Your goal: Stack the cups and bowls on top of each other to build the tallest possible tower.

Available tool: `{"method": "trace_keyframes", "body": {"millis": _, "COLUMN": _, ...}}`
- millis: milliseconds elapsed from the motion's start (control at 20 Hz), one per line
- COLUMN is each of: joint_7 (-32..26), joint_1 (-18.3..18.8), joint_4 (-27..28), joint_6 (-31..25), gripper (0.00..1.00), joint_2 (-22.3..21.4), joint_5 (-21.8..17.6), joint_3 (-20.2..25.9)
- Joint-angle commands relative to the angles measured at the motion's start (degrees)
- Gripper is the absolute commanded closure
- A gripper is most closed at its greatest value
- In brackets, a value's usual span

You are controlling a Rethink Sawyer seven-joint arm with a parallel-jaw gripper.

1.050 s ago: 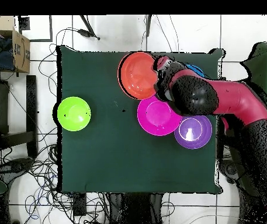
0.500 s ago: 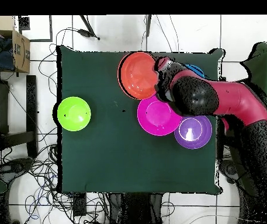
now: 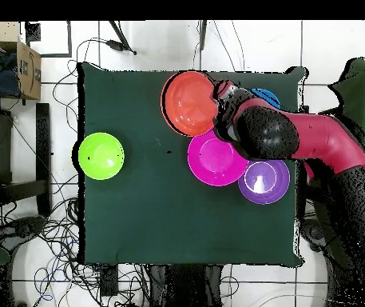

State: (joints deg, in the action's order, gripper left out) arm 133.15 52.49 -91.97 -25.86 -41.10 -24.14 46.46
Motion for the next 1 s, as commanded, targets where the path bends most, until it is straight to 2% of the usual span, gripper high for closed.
{"method": "trace_keyframes", "body": {"millis": 50, "joint_7": -3.0, "joint_1": -2.6, "joint_4": -2.8, "joint_6": -1.7, "gripper": 0.0, "joint_2": 1.0, "joint_5": -2.4, "joint_3": -3.6}}
{"method": "trace_keyframes", "body": {"millis": 500, "joint_7": -4.3, "joint_1": -1.7, "joint_4": -3.5, "joint_6": -5.3, "gripper": 0.0, "joint_2": -2.2, "joint_5": -0.7, "joint_3": -2.5}}
{"method": "trace_keyframes", "body": {"millis": 1000, "joint_7": -3.6, "joint_1": -1.4, "joint_4": -5.5, "joint_6": -5.5, "gripper": 0.0, "joint_2": -4.3, "joint_5": 0.6, "joint_3": -2.3}}
